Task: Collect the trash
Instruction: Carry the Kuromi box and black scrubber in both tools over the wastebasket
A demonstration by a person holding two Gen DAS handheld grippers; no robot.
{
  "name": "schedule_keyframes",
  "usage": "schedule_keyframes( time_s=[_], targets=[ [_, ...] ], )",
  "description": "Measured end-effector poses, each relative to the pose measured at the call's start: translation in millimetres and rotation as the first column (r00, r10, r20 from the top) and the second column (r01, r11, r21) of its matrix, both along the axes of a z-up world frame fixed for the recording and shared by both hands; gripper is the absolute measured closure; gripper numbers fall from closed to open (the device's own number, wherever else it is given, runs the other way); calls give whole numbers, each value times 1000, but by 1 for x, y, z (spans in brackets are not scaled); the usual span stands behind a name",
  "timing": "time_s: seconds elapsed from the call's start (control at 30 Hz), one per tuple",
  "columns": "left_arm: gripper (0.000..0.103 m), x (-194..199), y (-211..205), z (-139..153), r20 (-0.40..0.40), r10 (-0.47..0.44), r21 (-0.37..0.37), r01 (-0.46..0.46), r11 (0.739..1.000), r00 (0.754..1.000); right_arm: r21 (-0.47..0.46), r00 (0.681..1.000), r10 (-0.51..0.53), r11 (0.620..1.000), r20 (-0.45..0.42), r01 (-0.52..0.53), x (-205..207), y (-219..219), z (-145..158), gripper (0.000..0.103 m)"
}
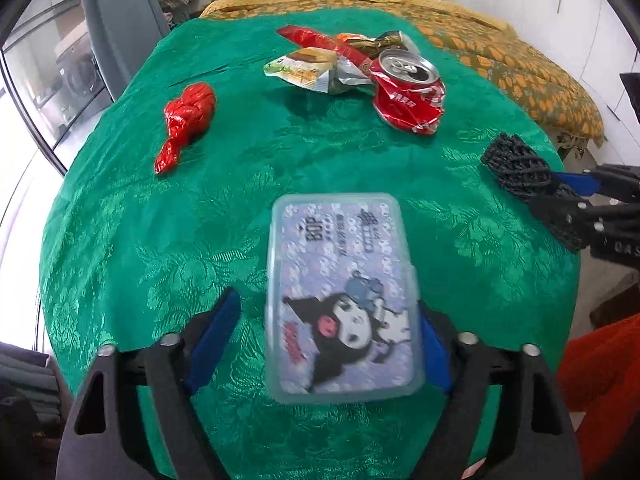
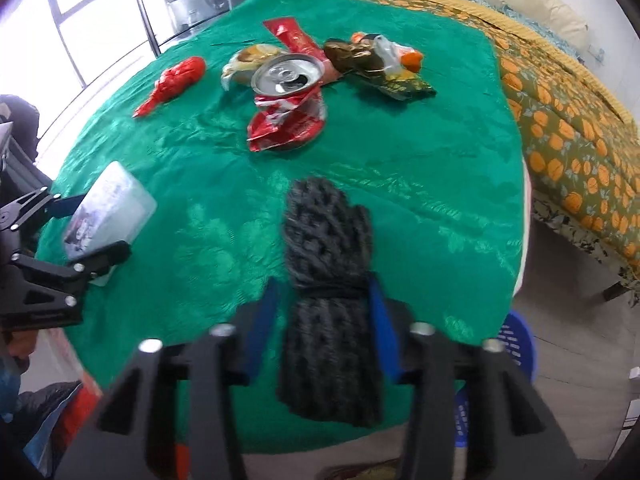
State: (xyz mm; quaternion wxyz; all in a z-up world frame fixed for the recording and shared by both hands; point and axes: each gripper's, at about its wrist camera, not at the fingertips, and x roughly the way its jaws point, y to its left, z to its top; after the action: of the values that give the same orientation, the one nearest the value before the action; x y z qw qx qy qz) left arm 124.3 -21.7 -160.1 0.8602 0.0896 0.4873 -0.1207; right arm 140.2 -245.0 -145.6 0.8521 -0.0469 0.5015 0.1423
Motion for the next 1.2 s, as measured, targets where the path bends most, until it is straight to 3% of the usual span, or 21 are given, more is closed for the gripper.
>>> schedule_keyframes(
  time_s=[0.07, 0.2, 0.5, 0.7, 0.9, 1.03, 1.2],
  targets=[
    [43, 0, 1, 1, -5, -5, -13, 5, 1000, 1000, 44, 1000, -13, 999, 8, 12, -2, -7, 2, 69],
    [43, 0, -2, 2, 13, -4, -19, 4, 1000, 1000, 119, 999, -36, 992, 30, 32, -8, -17, 9, 69],
    [43, -13, -36, 18, 40, -52, -158, 58, 986, 998, 303, 988, -135, 947, 73, 107, -23, -60, 25, 69],
    [43, -13, -107, 37, 57, -170, -217, 178, 960, 984, 287, 960, -264, 931, 93, 228, -33, -128, 35, 69],
    [43, -18, -206, 45, 52, -306, -244, 309, 919, 951, 234, 913, -403, 895, 63, 379, -44, -208, 18, 69],
    [43, -19, -263, 30, 27, -356, -238, 352, 905, 934, 229, 872, -490, 850, 13, 474, -51, -257, -15, 69],
    [43, -14, -325, -7, -23, -397, -223, 382, 897, 917, 243, 842, -539, 813, -30, 529, -54, -293, -44, 69]
  ],
)
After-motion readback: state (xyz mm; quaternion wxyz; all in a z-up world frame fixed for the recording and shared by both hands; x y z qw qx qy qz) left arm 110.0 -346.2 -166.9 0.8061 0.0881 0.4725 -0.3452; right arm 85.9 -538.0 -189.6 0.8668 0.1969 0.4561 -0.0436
